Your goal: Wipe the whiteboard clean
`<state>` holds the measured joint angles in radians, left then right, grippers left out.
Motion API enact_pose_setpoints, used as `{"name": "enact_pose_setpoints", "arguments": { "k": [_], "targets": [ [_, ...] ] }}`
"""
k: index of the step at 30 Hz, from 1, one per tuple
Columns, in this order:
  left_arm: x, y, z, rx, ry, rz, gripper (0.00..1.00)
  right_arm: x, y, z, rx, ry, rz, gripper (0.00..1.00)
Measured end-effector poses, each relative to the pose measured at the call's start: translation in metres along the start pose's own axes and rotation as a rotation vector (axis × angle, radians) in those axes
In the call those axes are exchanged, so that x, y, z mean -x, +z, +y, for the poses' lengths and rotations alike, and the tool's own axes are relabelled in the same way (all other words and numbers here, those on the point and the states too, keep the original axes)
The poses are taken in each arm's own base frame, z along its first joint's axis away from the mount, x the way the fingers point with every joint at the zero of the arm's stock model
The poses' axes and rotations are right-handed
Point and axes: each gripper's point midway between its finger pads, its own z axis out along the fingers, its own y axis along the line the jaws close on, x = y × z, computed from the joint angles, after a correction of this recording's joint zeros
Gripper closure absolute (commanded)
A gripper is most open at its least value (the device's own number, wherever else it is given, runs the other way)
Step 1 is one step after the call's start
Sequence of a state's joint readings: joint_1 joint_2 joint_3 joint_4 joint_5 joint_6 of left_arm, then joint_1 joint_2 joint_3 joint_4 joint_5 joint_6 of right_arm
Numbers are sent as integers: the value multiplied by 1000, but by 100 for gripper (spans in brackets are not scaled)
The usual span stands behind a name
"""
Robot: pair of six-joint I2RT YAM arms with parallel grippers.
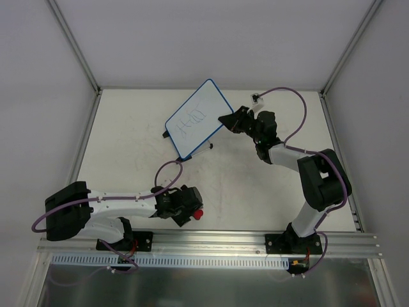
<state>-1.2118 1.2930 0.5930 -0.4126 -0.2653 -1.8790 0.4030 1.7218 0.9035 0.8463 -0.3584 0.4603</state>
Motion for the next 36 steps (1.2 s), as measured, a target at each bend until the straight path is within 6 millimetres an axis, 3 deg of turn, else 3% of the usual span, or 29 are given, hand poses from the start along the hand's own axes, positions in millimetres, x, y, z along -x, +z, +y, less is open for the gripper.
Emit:
{"name": "enact_pose_setpoints", "arguments": {
  "k": [3,6,11,18,21,23,28,36],
  "targets": [
    [-1,-1,-7,-14,-3,-3,25,0,0,0,2,0,1,93],
    [-2,0,-12,-15,8,-5,25,0,0,1,3,-1,1,93],
    [-2,1,-12,-13,3,-12,33,0,0,1,5,-1,3,93],
    [1,3,-11,-8,-32,-24,36,0,0,1,8,-2,4,93],
    [1,4,-11,-6,-45,-25,51,-1,0,2,9,-2,4,94],
    [2,6,-9,6,-47,-29,52,0,0,1,9,-2,4,93],
    [0,8,-8,16,-48,-22,69,0,0,2,11,-2,6,93],
    [-3,10,-13,25,-56,-8,71,0,-1,2,15,-2,7,93]
  ]
}}
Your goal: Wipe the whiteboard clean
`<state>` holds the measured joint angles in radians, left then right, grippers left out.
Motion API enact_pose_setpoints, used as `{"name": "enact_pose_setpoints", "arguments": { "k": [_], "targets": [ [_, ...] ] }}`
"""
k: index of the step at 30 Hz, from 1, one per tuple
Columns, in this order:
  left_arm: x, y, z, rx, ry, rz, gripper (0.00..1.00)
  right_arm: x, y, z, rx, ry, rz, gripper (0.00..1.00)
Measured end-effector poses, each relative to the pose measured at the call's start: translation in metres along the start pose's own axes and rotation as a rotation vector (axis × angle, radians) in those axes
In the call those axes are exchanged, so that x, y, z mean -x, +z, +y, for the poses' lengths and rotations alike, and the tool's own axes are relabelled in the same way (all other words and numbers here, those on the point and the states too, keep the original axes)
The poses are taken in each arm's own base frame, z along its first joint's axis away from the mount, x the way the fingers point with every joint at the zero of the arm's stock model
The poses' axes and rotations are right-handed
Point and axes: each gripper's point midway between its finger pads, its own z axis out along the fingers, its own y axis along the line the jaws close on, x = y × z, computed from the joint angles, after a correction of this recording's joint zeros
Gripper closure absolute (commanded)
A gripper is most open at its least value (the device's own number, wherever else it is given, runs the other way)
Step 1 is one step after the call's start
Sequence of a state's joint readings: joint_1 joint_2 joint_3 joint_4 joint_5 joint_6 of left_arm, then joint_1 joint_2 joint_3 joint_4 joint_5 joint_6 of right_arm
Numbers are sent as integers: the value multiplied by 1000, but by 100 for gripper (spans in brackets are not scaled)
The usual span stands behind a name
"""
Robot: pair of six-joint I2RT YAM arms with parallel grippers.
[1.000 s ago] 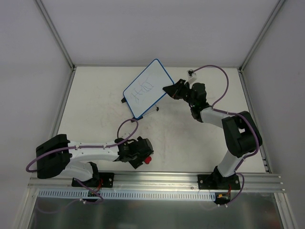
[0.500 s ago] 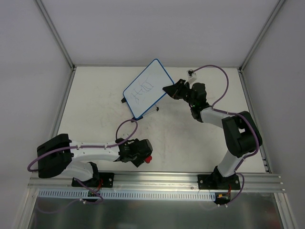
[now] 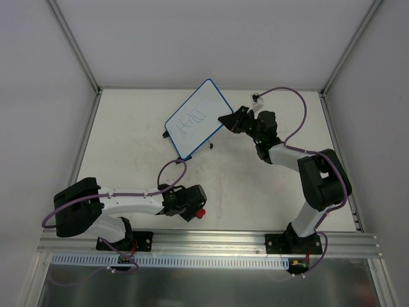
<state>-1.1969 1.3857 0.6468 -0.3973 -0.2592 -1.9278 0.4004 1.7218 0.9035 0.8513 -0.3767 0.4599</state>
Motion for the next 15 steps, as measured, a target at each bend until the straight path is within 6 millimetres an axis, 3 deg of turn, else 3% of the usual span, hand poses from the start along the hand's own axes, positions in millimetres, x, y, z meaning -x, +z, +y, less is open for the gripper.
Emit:
{"name": "enact_pose_setpoints", "arguments": {
  "k": [3,7,15],
  "targets": [
    [0,-1,0,-4,8,3,75,0,0,0,2,-1,0,93],
    [2,-6,5,-10,78,9,72,0,0,1,7,-2,0,93],
    [15,-30,35,-73,344,47,68,0,0,2,9,-2,1,93]
  ]
}}
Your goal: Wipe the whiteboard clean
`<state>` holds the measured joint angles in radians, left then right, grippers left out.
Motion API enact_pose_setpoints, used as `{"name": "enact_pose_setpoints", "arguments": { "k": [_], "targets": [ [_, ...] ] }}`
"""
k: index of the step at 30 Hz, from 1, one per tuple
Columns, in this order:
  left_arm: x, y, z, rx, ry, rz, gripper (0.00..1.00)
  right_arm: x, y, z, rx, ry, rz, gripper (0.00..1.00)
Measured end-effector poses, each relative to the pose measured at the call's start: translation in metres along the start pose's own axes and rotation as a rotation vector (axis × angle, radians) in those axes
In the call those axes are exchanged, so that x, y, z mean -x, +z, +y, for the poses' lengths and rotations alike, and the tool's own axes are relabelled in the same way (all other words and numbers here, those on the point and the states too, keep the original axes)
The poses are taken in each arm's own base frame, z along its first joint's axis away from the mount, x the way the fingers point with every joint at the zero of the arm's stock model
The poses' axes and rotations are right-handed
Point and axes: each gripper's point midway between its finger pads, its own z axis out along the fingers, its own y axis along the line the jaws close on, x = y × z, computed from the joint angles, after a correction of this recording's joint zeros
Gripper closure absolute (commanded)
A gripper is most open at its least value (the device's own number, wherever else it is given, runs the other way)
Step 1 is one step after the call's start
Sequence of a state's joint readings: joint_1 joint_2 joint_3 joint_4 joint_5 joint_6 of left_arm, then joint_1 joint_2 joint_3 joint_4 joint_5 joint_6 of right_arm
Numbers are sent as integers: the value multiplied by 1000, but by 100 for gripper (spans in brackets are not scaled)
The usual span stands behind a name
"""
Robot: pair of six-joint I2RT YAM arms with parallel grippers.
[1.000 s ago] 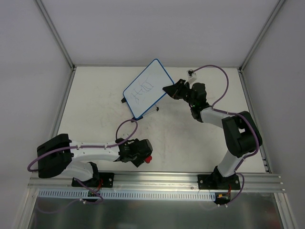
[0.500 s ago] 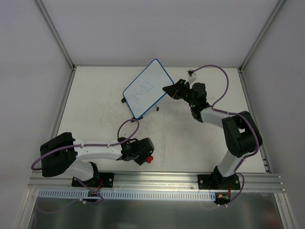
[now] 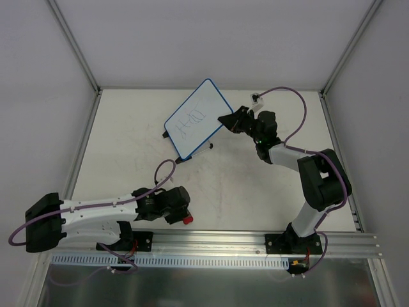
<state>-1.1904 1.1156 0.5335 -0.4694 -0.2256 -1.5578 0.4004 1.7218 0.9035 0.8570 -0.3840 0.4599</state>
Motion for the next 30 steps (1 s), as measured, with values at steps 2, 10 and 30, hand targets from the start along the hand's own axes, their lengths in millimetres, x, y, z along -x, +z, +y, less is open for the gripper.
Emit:
{"name": "enact_pose_setpoints", "arguments": {
  "k": [2,10,30],
  "targets": [
    [3,-12,-1,-44,75,6,62,0,0,0,0,0,0,93],
    [12,-26,29,64,250,8,47,0,0,1,3,-1,0,93],
    [23,-21,32,202,440,2,23,0,0,2,12,-3,3,93]
  ]
}}
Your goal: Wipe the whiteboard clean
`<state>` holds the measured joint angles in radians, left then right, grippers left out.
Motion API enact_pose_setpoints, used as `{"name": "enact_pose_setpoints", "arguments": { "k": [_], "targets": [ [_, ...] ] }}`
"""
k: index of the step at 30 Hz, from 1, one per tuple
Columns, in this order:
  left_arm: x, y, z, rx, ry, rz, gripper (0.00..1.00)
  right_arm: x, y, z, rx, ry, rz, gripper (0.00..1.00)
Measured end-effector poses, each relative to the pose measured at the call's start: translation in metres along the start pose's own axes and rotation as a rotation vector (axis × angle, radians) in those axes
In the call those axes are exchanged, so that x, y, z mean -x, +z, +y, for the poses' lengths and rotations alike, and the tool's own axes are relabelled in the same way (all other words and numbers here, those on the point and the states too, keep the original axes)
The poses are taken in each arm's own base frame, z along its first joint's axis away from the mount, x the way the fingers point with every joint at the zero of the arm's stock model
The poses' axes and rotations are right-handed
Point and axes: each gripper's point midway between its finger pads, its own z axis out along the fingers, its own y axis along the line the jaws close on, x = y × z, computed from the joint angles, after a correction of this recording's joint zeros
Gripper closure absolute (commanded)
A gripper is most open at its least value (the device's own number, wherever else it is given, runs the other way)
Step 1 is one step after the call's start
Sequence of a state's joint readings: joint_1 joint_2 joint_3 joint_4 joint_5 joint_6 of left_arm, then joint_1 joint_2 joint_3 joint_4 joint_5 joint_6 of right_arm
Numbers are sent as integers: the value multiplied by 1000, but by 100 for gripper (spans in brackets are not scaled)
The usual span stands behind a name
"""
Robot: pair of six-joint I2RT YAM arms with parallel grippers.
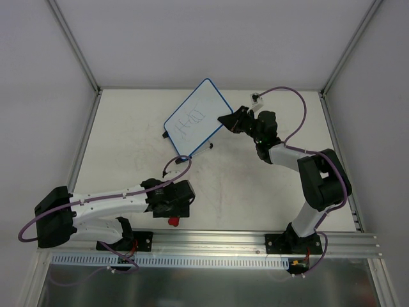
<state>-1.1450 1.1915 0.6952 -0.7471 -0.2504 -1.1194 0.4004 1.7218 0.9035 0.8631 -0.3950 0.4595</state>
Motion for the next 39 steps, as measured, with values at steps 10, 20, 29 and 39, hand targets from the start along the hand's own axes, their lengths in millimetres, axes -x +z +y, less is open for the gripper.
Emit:
{"name": "enact_pose_setpoints", "arguments": {
  "k": [10,20,29,39],
  "targets": [
    [3,-4,1,-38,173,-33,17,1,-1,-1,3,0,2,93],
    [-2,10,-6,-64,263,-15,20,0,-1,0,5,0,4,93],
    [-2,19,-8,-57,296,-13,36,0,-1,0,8,-2,3,93],
    [-3,29,-1,-52,281,-3,56,-1,-3,-1,13,-4,0,93]
  ]
}}
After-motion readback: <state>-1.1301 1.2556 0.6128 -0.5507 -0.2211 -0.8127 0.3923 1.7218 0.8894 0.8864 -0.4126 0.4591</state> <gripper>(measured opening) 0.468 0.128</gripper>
